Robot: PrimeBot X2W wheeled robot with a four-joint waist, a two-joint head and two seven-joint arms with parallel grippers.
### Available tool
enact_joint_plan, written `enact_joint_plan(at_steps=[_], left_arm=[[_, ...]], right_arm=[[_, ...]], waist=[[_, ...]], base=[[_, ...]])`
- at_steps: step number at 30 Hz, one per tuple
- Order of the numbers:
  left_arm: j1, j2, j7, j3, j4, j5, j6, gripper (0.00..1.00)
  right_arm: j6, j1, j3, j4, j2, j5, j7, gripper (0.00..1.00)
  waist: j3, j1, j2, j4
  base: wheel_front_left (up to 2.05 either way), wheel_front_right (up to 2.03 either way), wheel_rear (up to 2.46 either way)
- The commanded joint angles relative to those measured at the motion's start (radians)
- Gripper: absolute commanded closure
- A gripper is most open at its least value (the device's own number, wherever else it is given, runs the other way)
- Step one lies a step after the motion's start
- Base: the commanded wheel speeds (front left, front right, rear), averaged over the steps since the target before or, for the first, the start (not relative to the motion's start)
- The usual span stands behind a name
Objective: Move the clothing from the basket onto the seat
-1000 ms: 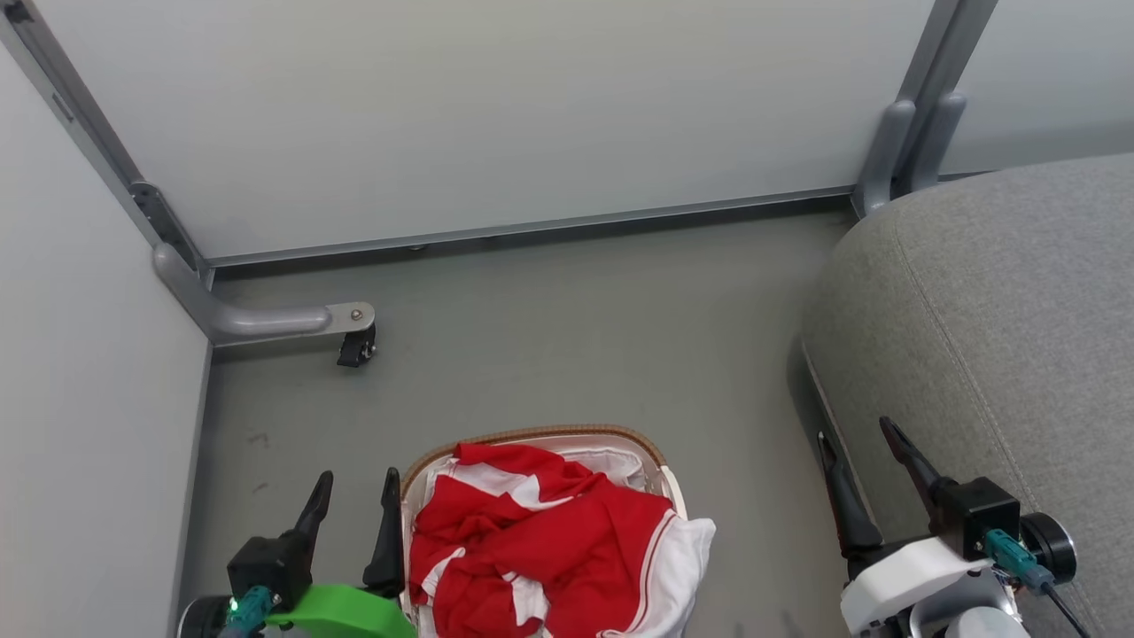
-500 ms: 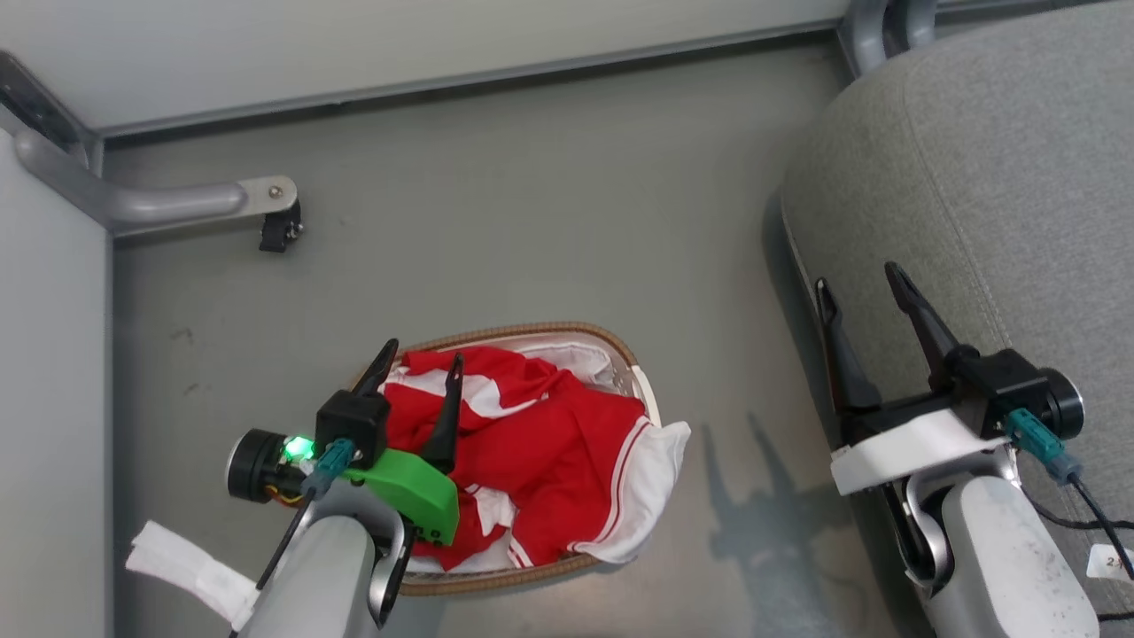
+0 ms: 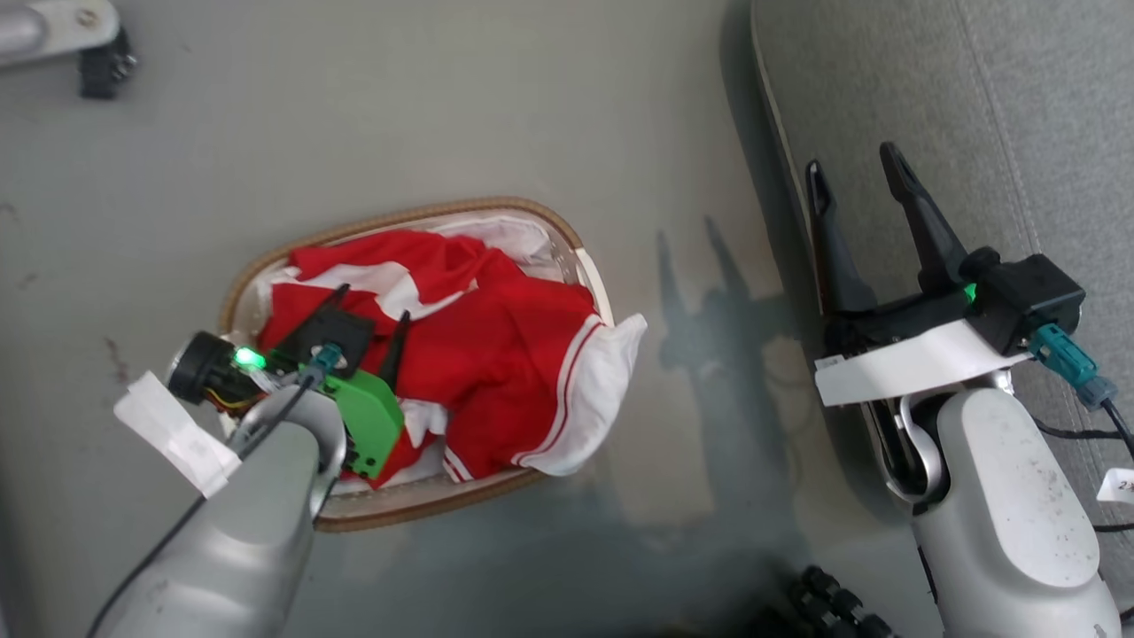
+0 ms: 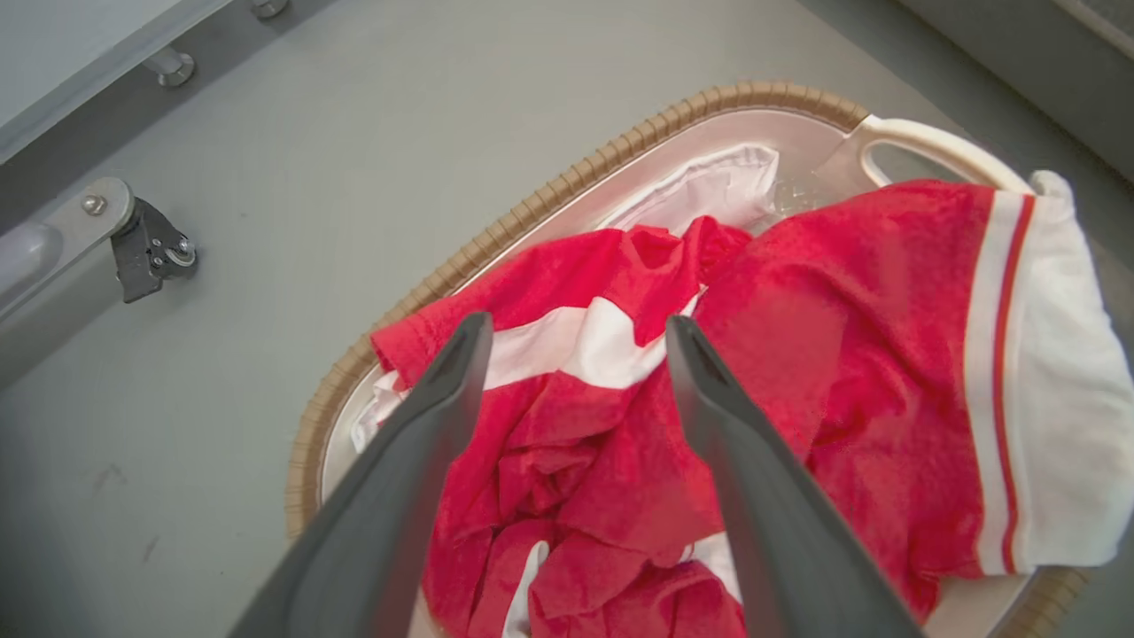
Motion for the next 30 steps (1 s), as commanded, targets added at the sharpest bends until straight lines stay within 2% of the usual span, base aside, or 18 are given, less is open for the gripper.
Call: enact_joint_plan(at_steps=[1, 8, 14, 19, 20, 21, 22, 23, 30], left_arm=[[-0.033, 0.017, 0.000, -0.007, 0.015, 0.015, -0.002, 0.00], [-0.128, 0.041, 0.000, -0.028, 0.106, 0.018, 0.003, 0.00], [-0.180, 0.050, 0.000, -0.014, 0.152, 0.008, 0.055, 0.00], [-0.207, 0.049, 0.000, -0.016, 0.202, 0.001, 0.069, 0.00], [-0.206, 0.048, 0.000, -0.017, 0.207, -0.001, 0.069, 0.11], [-0.206, 0.045, 0.000, -0.018, 0.211, -0.004, 0.070, 0.51], [-0.207, 0.043, 0.000, -0.019, 0.212, -0.005, 0.071, 0.71], [-0.206, 0.040, 0.000, -0.018, 0.210, -0.005, 0.072, 0.98], [-0.155, 0.028, 0.000, -0.015, 0.173, -0.026, 0.065, 1.00]], right_arm=[[-0.001, -0.022, 0.005, -0.007, -0.001, 0.011, -0.002, 0.00], [-0.001, -0.055, 0.018, -0.021, -0.001, 0.045, -0.002, 0.00], [-0.001, -0.069, 0.027, -0.023, -0.001, 0.064, -0.002, 0.00], [-0.001, -0.076, 0.036, -0.018, -0.001, 0.077, -0.002, 0.00], [-0.001, -0.076, 0.037, -0.018, -0.001, 0.079, -0.002, 0.00], [-0.001, -0.075, 0.038, -0.017, -0.001, 0.079, -0.002, 0.00], [-0.001, -0.076, 0.038, -0.015, -0.001, 0.079, -0.002, 0.00], [-0.001, -0.076, 0.038, -0.014, -0.001, 0.079, -0.002, 0.00], [-0.001, -0.062, 0.038, 0.006, -0.002, 0.066, -0.002, 0.00]], waist=[[0.152, -0.0002, 0.0000, -0.104], [0.227, -0.0002, 0.0000, -0.138], [0.257, -0.0002, 0.0000, -0.147], [0.265, -0.0002, 0.0000, -0.149], [0.265, -0.0002, 0.0000, -0.148], [0.264, -0.0002, 0.0000, -0.147], [0.263, -0.0002, 0.0000, -0.146], [0.259, -0.0002, 0.0000, -0.144], [0.206, -0.0002, 0.0000, -0.126]], base=[[0.00, 0.00, 0.00], [0.00, 0.00, 0.00], [0.00, 0.00, 0.00], [0.00, 0.00, 0.00], [0.00, 0.00, 0.00], [0.00, 0.00, 0.00], [0.00, 0.00, 0.00], [0.00, 0.00, 0.00], [0.00, 0.00, 0.00]])
